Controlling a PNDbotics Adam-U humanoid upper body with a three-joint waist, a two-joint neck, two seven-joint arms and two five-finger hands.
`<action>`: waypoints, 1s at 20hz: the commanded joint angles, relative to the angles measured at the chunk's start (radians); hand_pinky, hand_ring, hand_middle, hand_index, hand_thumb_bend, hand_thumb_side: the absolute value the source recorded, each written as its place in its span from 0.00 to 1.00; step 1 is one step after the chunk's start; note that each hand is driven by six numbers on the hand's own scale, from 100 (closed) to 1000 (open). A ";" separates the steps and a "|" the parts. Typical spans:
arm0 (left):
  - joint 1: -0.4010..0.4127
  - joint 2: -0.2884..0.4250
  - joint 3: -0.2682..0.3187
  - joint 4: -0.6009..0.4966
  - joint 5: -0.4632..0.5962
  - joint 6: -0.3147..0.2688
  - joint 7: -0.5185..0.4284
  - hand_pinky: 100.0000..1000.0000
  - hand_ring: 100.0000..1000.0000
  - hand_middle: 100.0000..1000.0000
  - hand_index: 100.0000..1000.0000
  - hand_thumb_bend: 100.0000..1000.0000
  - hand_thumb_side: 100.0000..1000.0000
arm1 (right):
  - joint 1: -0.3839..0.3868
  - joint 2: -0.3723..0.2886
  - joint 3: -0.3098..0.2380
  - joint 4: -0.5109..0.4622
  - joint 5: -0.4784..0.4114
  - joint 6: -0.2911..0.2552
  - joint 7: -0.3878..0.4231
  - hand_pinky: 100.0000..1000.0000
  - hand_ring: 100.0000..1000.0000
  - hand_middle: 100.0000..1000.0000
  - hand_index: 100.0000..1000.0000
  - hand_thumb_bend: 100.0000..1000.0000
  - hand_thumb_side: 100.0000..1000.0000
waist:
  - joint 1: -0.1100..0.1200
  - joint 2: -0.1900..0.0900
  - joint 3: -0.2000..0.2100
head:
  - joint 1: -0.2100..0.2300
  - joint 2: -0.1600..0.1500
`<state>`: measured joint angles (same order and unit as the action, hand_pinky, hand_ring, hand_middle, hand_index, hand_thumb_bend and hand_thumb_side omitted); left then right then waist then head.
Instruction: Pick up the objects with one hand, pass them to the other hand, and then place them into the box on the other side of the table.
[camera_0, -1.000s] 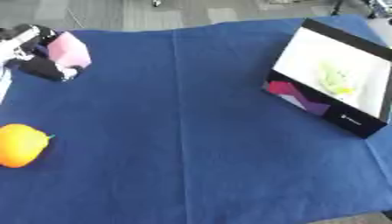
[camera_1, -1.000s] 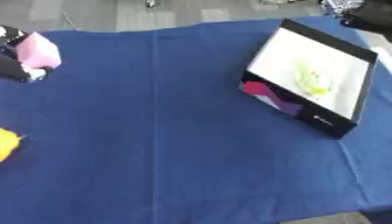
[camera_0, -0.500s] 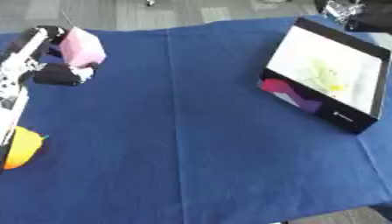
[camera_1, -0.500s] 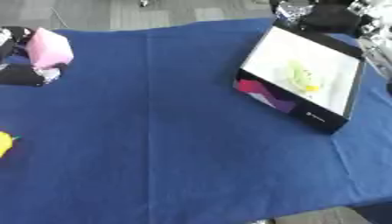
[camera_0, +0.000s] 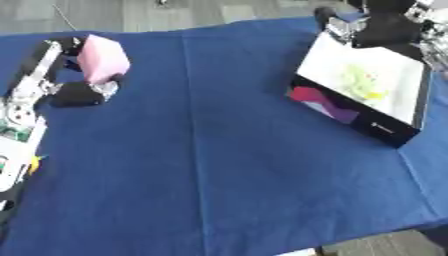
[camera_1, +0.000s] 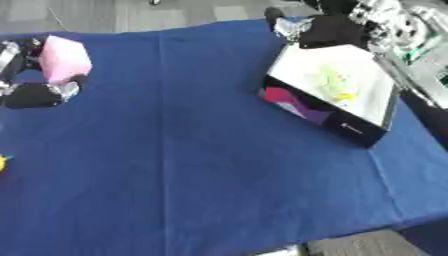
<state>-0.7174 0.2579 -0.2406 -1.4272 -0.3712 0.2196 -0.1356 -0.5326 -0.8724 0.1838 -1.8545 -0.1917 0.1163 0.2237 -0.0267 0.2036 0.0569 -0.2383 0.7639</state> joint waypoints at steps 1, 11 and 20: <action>-0.009 -0.008 -0.008 -0.030 0.004 -0.025 0.008 0.71 0.76 0.56 0.53 0.00 0.06 | -0.026 -0.008 0.006 -0.009 0.022 0.002 0.019 0.99 1.00 1.00 1.00 0.00 0.20 | -0.016 -0.042 0.003 | -0.019 0.006; -0.007 -0.063 -0.039 -0.049 -0.051 -0.078 0.011 0.71 0.76 0.56 0.53 0.00 0.04 | -0.062 0.026 0.056 -0.005 0.067 0.001 0.071 0.99 1.00 1.00 1.00 0.00 0.20 | -0.022 -0.037 0.019 | -0.055 0.006; -0.015 -0.116 -0.058 -0.034 -0.103 -0.116 0.004 0.71 0.75 0.56 0.52 0.00 0.03 | -0.084 0.056 0.096 -0.011 0.105 -0.008 0.137 0.99 1.00 1.00 1.00 0.00 0.14 | -0.025 -0.034 0.029 | -0.069 0.006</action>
<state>-0.7099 0.1464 -0.2970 -1.4529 -0.4670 0.1122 -0.1313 -0.5993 -0.8025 0.2850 -1.8525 -0.0952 0.1114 0.3499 -0.0386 0.2034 0.0863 -0.3031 0.7641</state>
